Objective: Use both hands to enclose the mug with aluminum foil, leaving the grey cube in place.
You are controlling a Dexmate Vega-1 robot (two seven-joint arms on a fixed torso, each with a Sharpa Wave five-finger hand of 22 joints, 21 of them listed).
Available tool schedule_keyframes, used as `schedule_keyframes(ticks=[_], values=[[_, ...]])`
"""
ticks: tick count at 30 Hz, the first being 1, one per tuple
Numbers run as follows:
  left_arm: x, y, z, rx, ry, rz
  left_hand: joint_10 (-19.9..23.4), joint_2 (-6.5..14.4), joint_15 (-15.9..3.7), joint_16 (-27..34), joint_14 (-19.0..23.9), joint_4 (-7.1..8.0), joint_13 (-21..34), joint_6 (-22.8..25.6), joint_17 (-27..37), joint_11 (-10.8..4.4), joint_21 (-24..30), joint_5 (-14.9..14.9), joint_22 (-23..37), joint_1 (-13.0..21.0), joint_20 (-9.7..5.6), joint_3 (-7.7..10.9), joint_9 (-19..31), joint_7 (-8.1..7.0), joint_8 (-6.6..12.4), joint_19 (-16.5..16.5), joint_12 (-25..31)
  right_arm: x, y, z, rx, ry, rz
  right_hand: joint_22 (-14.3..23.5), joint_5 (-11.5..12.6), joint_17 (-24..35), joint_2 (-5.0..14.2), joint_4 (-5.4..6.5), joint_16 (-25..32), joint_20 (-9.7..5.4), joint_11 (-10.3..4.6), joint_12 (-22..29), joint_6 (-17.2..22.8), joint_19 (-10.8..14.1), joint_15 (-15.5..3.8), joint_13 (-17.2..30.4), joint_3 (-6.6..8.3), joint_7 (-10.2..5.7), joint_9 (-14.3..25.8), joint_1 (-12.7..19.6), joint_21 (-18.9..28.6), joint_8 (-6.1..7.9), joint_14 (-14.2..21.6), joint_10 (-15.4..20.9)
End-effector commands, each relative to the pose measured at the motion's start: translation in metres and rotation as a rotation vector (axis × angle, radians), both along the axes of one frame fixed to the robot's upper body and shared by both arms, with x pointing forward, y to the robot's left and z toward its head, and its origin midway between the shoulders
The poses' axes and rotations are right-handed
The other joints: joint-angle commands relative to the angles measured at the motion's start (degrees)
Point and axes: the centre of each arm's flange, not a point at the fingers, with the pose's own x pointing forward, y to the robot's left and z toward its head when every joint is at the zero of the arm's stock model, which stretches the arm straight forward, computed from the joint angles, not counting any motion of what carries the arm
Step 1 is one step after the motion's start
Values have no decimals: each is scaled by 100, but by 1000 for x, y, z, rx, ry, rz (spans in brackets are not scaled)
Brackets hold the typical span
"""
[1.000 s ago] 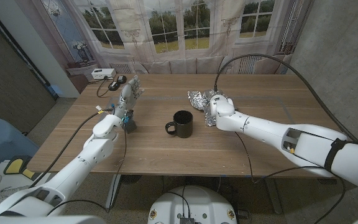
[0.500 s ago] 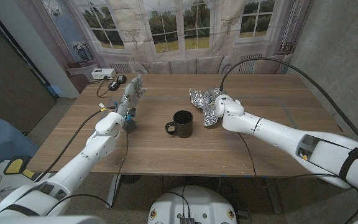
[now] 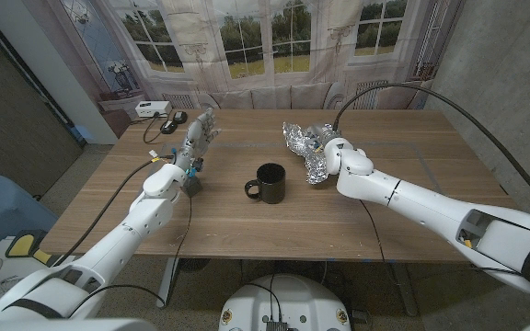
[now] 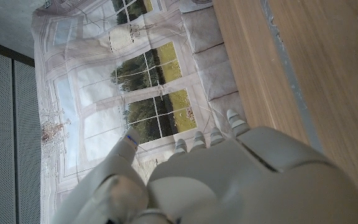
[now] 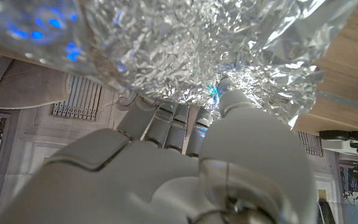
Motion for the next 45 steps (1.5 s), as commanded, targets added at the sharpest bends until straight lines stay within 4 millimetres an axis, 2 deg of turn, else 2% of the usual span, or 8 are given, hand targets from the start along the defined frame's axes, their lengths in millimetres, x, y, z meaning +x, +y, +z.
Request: schedule_keyframes(ticks=[1, 13, 26, 45], values=[[0, -11, 6, 15, -15, -28, -55, -8, 37, -15, -196, 6, 16, -32, 21, 24, -1, 37, 13, -57, 24, -9, 16, 7, 2, -8, -11, -45, -10, 15, 88, -81, 73, 33, -12, 10, 12, 18, 16, 18, 8, 37, 63, 9, -459, 17, 17, -8, 31, -5, 48, -20, 24, 83], [-6, -12, 6, 17, -34, -44, -50, -16, 34, -8, -186, 7, 17, -36, 22, 15, -2, 38, 14, -69, 24, -19, 16, -9, 3, -3, -7, -77, -2, 16, 84, -122, 117, 37, -23, 25, 37, 18, 27, -31, 73, 60, 147, 53, -482, 29, 11, 31, 31, 33, 101, -35, 86, 149], [-14, -8, 2, 15, -40, -50, -43, -22, 36, -4, -181, 9, 17, -34, 23, 24, -2, 39, 15, -82, 25, -28, 16, -2, 6, 0, -3, -107, 18, 13, 79, -160, 214, 39, -35, 32, 50, 30, 25, -54, 59, 67, 204, 61, -499, 40, -2, 63, 31, 43, 136, -52, 122, 179], [-27, -5, -3, 13, -54, -48, -34, -28, 30, 0, -170, 12, 17, -27, 23, 19, -2, 42, 15, -99, 24, -40, 15, -4, 10, 10, 1, -135, 50, 8, 75, -158, 380, 41, -54, 36, 66, 43, 31, -72, 83, 83, 300, 80, -499, 51, -21, 89, 33, 54, 193, -75, 213, 249]])
